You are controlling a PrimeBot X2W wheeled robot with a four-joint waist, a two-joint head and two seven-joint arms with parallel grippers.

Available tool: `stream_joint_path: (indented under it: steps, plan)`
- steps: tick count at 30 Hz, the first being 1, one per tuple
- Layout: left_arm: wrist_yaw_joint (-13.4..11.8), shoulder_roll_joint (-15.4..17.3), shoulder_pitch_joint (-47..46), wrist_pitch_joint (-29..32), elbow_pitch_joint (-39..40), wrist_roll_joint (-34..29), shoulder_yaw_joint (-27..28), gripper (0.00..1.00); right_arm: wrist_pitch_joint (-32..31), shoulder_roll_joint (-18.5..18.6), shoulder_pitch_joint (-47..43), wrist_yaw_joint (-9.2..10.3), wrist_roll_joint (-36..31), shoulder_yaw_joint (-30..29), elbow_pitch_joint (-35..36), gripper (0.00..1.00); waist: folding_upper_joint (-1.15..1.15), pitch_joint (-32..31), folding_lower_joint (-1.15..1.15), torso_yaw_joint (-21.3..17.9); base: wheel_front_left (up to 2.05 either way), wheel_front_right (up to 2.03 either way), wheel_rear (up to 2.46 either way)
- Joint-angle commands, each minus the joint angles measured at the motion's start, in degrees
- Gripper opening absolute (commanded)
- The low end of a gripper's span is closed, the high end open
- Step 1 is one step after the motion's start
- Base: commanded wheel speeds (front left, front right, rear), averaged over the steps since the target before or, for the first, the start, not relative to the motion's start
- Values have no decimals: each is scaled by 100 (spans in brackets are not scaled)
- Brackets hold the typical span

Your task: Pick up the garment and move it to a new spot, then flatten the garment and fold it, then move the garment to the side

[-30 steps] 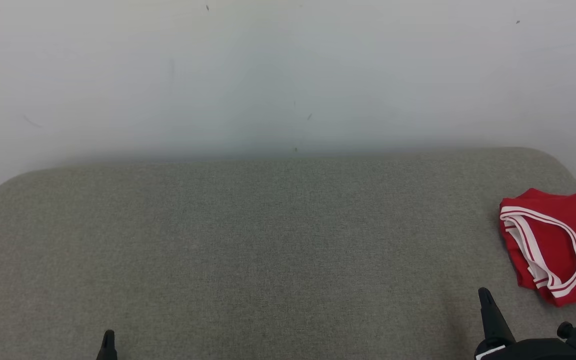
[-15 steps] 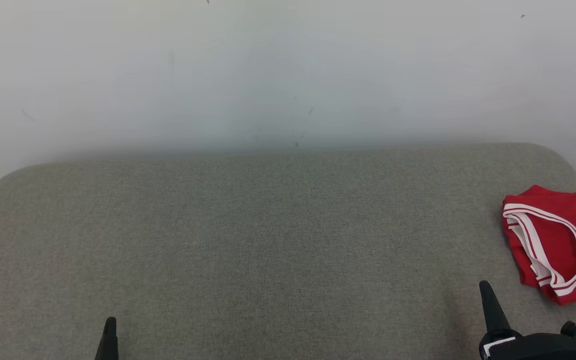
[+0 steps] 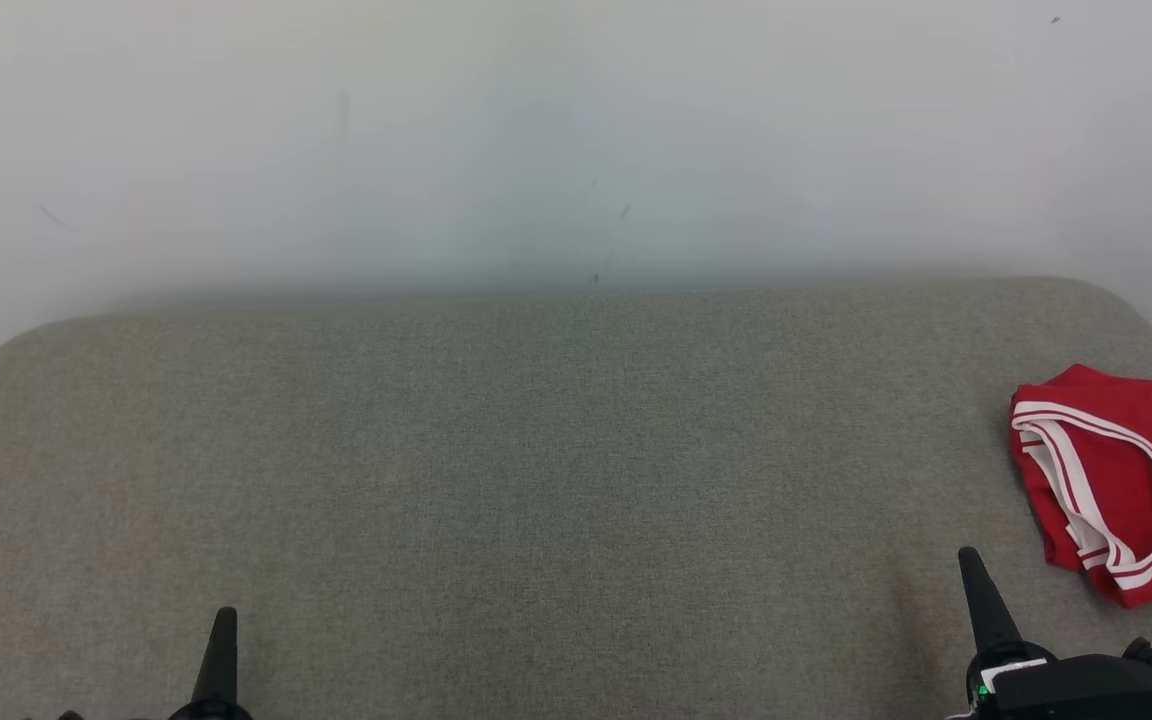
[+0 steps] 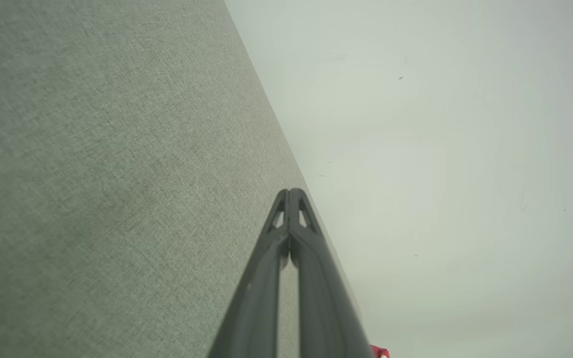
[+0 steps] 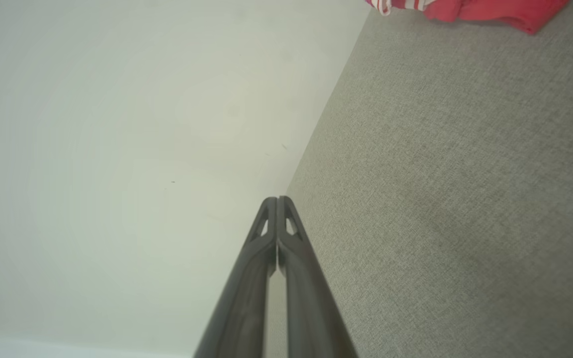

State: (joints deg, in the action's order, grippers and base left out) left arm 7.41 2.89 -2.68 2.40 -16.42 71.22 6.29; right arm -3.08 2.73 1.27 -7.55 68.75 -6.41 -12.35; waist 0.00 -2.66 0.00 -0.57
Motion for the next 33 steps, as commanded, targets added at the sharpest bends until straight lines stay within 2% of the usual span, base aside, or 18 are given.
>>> stream_joint_path:
  steps: [1,33]
  plan:
    - [9,6,-127,37,36,157,25,0,-25,18,132,7,168,10,26,0,0,10,0,2,0,0,0]
    - [12,0,-500,473,14,1570,61,0,-113,20,338,10,1773,24,-33,0,0,202,0,39,0,0,0]
